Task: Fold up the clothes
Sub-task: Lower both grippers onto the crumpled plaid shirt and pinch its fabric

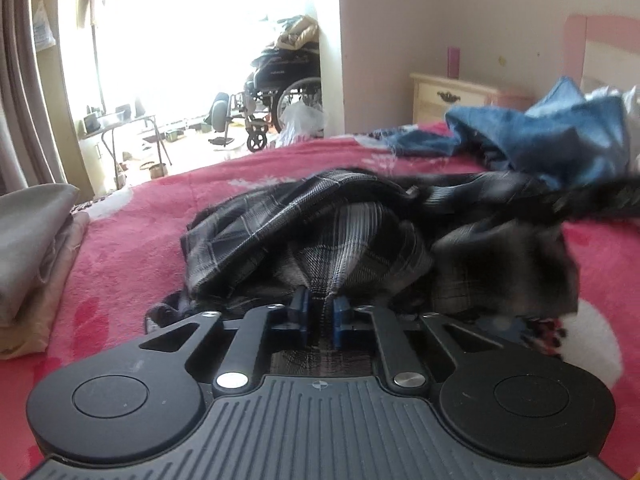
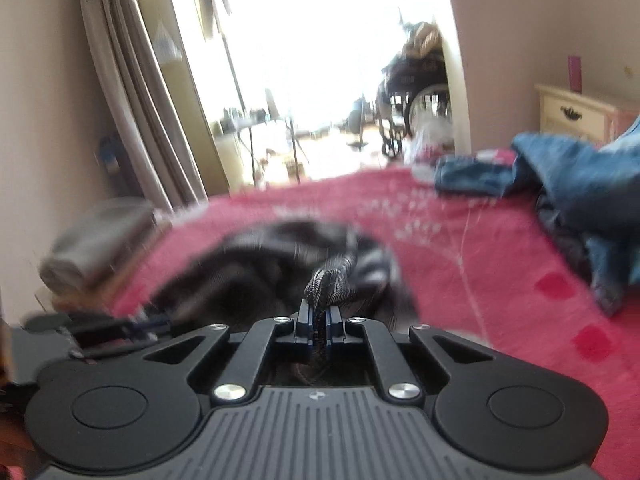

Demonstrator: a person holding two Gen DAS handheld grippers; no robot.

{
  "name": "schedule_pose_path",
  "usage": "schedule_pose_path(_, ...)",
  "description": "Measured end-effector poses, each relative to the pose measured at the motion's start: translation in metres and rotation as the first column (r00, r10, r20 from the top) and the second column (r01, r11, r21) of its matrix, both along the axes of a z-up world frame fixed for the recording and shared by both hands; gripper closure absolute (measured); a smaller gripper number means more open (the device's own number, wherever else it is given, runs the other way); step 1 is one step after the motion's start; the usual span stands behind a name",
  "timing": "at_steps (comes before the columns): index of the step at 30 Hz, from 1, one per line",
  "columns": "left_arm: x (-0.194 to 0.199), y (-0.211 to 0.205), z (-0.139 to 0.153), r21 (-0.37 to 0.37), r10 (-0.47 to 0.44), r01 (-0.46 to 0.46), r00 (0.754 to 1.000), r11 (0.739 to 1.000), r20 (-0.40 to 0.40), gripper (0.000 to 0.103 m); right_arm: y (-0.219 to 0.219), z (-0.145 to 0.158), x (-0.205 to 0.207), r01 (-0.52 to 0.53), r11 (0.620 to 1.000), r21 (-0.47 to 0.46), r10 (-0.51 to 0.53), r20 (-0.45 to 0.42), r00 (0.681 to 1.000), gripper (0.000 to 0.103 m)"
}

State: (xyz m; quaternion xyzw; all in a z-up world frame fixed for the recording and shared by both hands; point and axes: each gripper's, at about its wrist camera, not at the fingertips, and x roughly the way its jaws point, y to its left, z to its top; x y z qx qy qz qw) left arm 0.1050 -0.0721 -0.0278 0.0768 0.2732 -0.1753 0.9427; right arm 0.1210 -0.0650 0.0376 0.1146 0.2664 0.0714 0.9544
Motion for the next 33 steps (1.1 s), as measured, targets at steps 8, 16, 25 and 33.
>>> schedule_pose_path(8, -0.043, 0.03, 0.035, -0.084, -0.039, 0.045, 0.997, 0.995, 0.07, 0.103, -0.03, 0.069, -0.062, 0.031, 0.994, 0.109, -0.046, 0.139, 0.989, 0.096)
schedule_pose_path(16, -0.071, 0.042, 0.048, -0.087, -0.151, 0.156, 0.986, 0.984, 0.066, 0.103, -0.058, 0.113, -0.125, 0.101, 0.983, 0.153, -0.134, 0.225, 0.965, 0.096)
schedule_pose_path(25, -0.046, 0.037, 0.021, -0.101, -0.124, 0.12, 0.992, 0.988, -0.032, 0.055, -0.13, 0.141, -0.198, 0.537, 0.84, 0.083, -0.532, 0.324, 0.782, 0.096)
schedule_pose_path(33, -0.013, 0.04, -0.002, -0.014, -0.037, 0.036, 0.997, 0.999, -0.068, 0.002, -0.116, 0.071, -0.145, 0.587, 0.806, -0.079, -0.585, 0.041, 0.81, 0.056)
